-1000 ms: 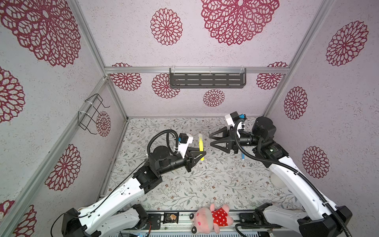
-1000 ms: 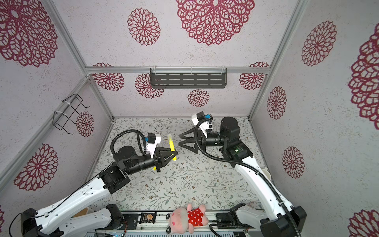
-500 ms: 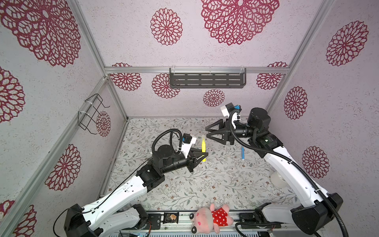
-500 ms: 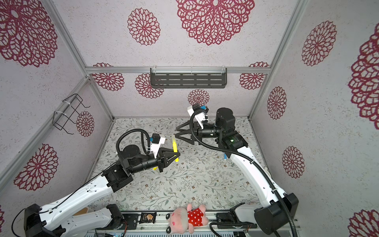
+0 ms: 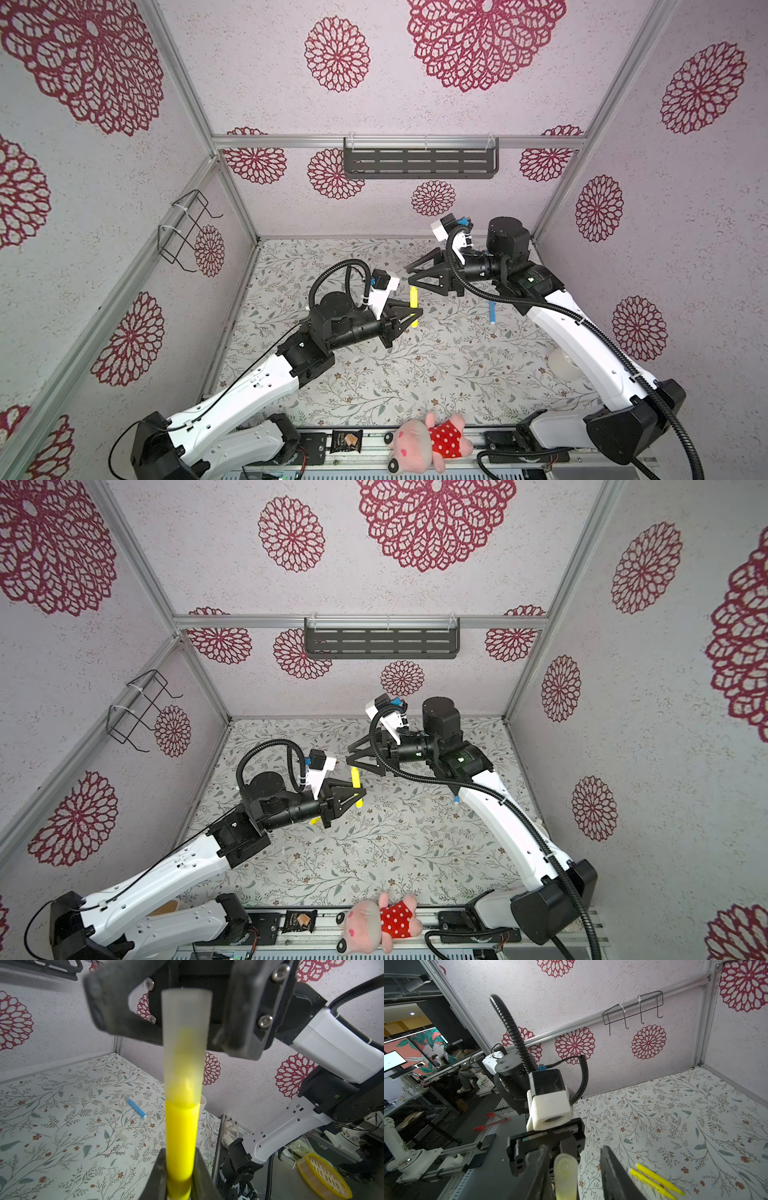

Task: Insert pens into pen caps
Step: Put on the pen cap to the pen.

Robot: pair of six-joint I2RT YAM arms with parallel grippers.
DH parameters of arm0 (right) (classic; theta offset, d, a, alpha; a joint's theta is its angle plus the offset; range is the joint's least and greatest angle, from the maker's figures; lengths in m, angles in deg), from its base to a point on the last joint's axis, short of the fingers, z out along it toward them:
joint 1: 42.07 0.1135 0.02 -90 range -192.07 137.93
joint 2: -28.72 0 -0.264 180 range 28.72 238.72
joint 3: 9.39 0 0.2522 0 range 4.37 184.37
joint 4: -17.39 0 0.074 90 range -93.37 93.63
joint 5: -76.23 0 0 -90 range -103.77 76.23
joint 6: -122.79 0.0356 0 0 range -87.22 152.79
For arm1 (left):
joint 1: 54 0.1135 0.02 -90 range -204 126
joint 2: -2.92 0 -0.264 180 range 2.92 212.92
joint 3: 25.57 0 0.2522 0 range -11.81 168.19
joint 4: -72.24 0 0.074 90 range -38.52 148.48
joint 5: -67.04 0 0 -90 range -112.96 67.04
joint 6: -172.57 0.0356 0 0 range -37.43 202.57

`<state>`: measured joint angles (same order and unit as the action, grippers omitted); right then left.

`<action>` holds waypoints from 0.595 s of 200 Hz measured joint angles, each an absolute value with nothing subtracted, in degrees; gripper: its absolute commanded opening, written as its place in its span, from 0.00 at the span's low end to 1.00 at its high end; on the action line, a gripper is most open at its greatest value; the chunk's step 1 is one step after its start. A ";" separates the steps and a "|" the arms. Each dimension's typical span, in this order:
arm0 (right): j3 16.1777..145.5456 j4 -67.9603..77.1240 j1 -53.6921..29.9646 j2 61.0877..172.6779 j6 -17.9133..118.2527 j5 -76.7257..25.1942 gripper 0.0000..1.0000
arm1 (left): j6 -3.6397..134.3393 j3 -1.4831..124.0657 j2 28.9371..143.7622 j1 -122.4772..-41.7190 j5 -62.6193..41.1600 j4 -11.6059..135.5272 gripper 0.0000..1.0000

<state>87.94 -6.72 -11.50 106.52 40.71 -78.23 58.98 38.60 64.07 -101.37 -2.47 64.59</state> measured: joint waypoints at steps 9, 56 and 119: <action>88.18 -7.18 -11.32 106.61 40.25 -78.19 0.34 | 58.98 38.60 64.07 -101.40 -2.47 64.54 0.00; 88.79 -8.95 -10.58 106.78 38.83 -77.86 0.11 | 58.93 38.60 64.09 -101.40 -2.49 64.11 0.00; 88.64 -10.22 -10.41 106.76 37.30 -77.27 0.00 | 59.00 38.60 64.09 -101.37 -2.64 63.36 0.00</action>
<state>88.64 -10.22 -10.41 106.76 37.30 -77.27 59.00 38.60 64.09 -101.37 -2.64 63.36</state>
